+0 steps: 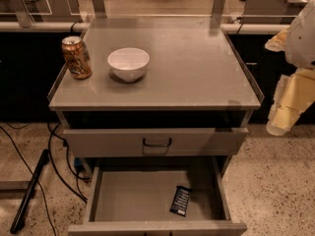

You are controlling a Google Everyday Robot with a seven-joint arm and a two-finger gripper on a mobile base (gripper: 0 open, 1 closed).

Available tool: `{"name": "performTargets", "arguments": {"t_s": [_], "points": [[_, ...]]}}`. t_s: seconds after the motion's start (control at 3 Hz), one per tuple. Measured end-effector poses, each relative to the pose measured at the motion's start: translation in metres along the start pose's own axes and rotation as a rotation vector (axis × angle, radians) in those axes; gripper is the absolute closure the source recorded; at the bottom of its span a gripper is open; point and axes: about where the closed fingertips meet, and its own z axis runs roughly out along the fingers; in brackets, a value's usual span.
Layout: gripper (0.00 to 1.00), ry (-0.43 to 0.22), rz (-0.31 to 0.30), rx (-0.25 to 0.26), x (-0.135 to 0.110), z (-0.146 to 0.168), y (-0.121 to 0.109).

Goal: Pick rxbar blueberry from middle drawer and place on counter

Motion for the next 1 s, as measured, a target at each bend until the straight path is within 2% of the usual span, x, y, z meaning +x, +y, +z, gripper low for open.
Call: {"name": "performTargets", "arguments": {"t_s": [0.67,1.0], "points": [[0.00,0.011,0.016,0.009,0.002,0.012,0.003],[0.00,0.017,0.066,0.019,0.009,0.047,0.011]]}}
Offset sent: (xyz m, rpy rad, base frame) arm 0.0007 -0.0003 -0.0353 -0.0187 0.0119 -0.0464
